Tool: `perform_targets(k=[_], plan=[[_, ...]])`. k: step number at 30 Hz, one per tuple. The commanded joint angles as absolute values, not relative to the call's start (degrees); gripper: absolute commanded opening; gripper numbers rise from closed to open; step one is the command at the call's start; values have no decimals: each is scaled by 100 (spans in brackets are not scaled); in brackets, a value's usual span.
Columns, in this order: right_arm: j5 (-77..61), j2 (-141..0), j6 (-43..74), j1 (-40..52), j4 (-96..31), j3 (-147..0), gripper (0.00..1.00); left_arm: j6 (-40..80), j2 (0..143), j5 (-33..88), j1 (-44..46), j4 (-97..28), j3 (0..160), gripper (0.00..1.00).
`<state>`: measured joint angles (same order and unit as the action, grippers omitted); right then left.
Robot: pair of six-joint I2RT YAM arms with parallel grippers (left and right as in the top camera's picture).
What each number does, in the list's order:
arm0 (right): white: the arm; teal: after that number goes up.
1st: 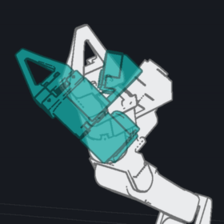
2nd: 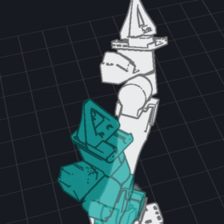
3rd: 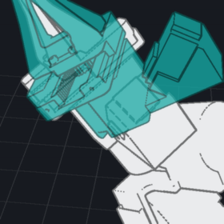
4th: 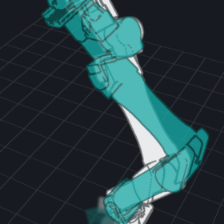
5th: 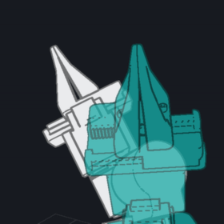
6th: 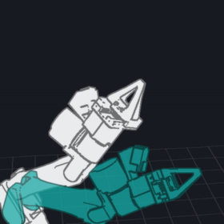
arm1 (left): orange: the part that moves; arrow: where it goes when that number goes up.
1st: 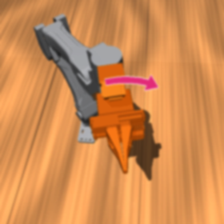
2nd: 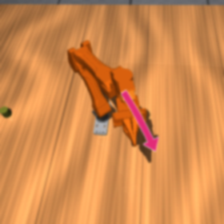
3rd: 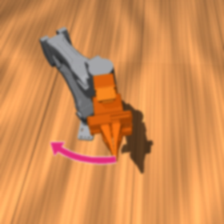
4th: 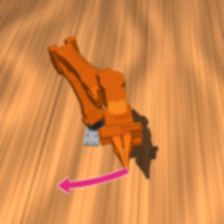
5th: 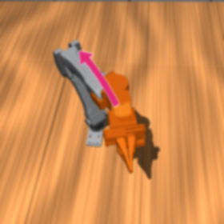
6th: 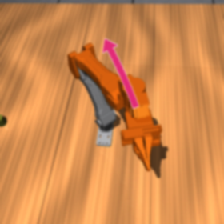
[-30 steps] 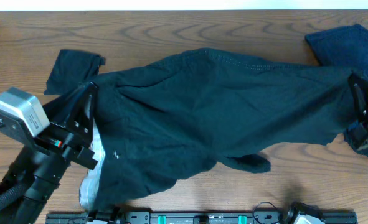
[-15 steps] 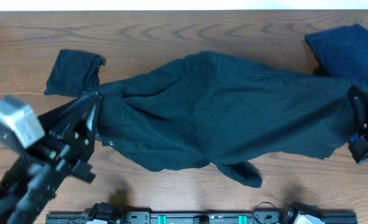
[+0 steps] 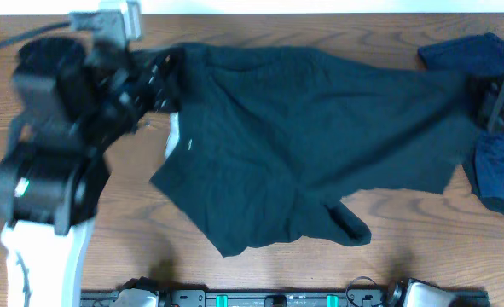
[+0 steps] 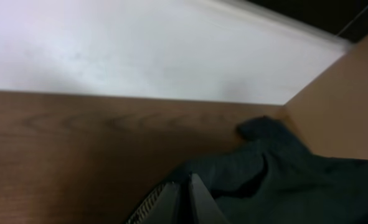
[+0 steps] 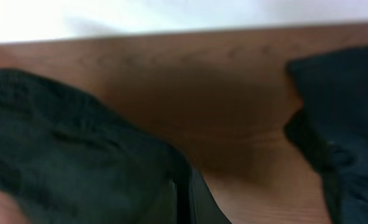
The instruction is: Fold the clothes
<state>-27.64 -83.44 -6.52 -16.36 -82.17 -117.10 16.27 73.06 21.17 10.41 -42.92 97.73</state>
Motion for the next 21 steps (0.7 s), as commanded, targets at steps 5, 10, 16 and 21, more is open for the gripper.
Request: perform_targets(k=[5,10,16,21], plan=[[-2585,-10047,-781,-1100,-7841,-11760,1,1509,8665,1400,1033,-3839,9821,6],[-2220,-11177,-777,-873,-7273,-11758,1,1483,9603,1295,1033,-3470,9821,6],[-2126,-12300,-777,-816,-6462,-11758,1,1468,10726,1295,1033,-2801,9821,6],[-2117,-12947,-777,-816,-5749,-11758,1,1468,11533,1288,1033,-2300,9821,6]])
